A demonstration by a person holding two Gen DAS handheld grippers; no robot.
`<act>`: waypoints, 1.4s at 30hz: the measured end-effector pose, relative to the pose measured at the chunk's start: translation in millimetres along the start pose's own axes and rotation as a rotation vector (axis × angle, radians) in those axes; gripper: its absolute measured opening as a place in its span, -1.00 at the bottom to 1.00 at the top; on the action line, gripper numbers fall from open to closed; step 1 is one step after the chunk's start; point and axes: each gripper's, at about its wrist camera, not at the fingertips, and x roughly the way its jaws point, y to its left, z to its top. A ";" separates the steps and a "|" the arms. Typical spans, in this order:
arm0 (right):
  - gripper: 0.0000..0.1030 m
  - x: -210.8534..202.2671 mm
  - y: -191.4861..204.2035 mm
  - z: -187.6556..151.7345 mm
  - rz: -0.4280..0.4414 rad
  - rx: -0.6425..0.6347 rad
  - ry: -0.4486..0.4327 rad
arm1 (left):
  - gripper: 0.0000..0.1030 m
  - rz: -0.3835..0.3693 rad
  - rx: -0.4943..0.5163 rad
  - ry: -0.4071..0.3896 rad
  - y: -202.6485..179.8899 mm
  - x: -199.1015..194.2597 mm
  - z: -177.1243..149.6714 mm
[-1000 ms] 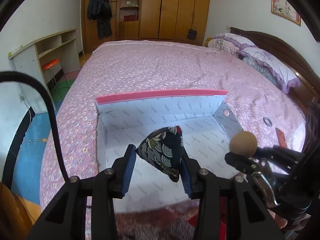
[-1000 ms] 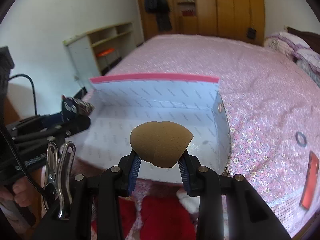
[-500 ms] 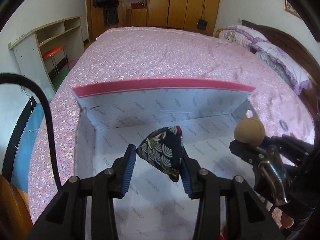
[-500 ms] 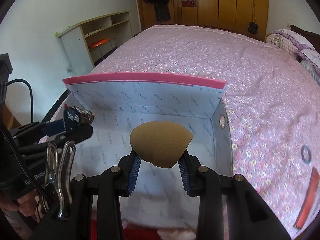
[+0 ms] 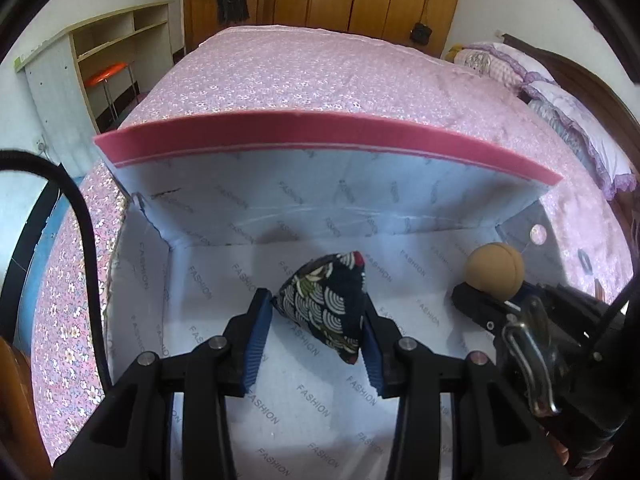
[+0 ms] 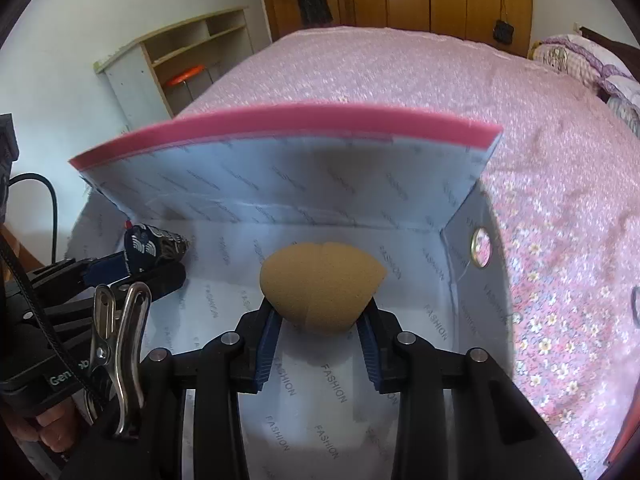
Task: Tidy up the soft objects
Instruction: 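Carry the floral pouch with the left gripper while the right carries the sponge into the box, then open the left gripper to drop the pouch while the right gripper drops the sponge in the box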
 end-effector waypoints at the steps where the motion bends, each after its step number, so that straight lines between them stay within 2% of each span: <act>1: -0.28 0.6 -0.6 -0.8 -0.004 -0.004 -0.004 | -0.15 0.000 -0.004 -0.001 0.7 0.5 -0.4; 14: -0.22 4.0 7.3 -2.2 -0.028 -0.027 -0.009 | -0.15 0.024 0.003 0.002 -9.1 4.5 -0.6; 22: -0.16 2.8 3.5 2.4 -0.012 0.004 0.001 | -0.11 0.052 0.009 0.008 -13.2 3.9 0.0; 25: -0.10 0.7 1.1 1.7 0.003 0.007 0.005 | -0.02 0.063 0.022 0.007 -15.6 4.0 -1.2; 27: -0.08 -1.3 -0.5 0.5 0.001 -0.003 0.003 | 0.19 0.068 0.023 0.006 -16.8 3.5 -2.3; 30: -0.04 -6.8 1.2 -1.5 -0.008 -0.016 -0.016 | 0.29 0.074 0.020 -0.006 -17.7 0.5 -2.9; 36: 0.15 -18.4 0.4 -4.4 0.013 0.003 -0.055 | 0.30 0.069 0.036 -0.021 -18.1 -10.2 -7.1; 38: 0.28 -25.1 1.6 -5.0 0.012 -0.004 -0.073 | 0.30 0.064 0.034 -0.028 -16.1 -15.4 -8.4; 42: 0.28 -38.9 4.2 -7.0 0.016 -0.011 -0.099 | 0.30 0.048 0.028 -0.044 -12.6 -29.6 -12.4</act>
